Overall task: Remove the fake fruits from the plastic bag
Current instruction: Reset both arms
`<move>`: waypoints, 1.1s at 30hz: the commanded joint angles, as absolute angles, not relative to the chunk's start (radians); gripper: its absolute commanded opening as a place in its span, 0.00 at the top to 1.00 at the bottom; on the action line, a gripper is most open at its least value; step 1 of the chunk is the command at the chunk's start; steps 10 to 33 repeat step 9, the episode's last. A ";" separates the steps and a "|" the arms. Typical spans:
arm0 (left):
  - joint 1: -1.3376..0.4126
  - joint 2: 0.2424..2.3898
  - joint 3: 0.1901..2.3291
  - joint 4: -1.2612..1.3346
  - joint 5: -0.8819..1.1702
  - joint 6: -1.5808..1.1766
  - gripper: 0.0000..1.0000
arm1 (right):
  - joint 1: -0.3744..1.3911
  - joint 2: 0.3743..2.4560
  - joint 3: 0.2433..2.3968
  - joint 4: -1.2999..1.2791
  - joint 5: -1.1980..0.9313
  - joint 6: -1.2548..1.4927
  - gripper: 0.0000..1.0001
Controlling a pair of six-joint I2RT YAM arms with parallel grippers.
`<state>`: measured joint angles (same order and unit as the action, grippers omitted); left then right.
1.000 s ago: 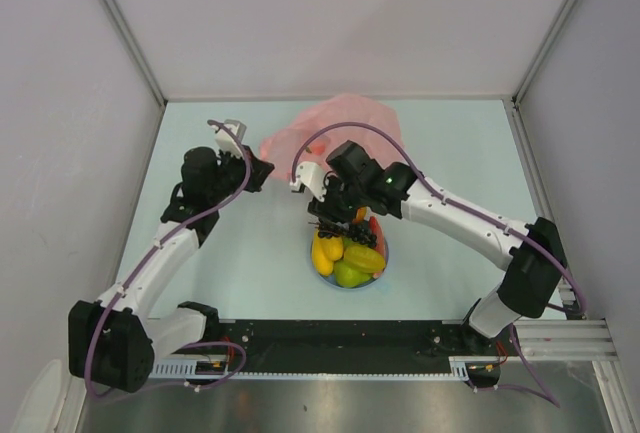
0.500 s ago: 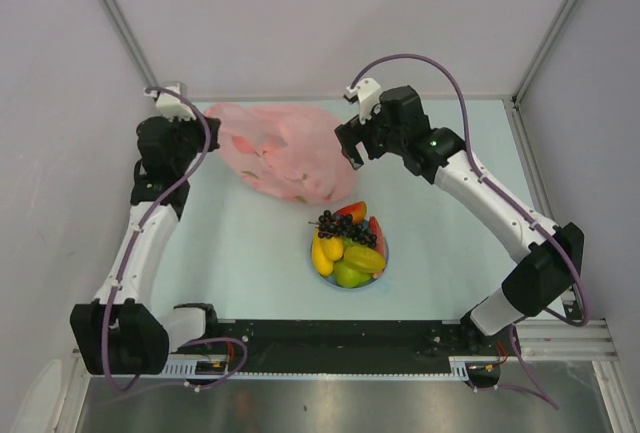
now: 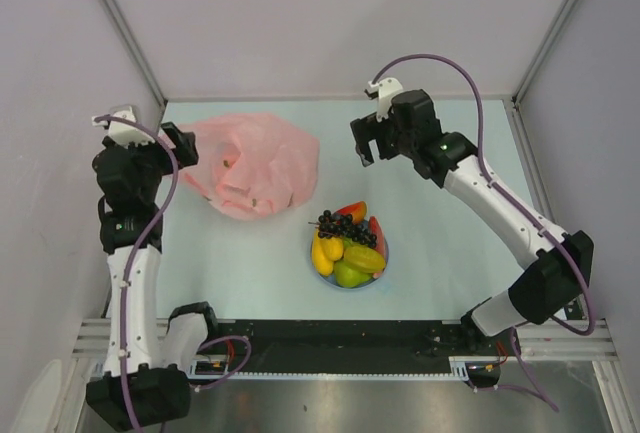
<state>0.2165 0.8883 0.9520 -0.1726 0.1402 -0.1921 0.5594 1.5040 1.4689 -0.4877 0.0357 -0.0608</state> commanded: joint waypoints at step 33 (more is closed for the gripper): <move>0.008 0.919 1.109 -0.245 0.552 -0.008 0.00 | 0.445 1.272 1.324 -0.526 0.095 0.041 0.00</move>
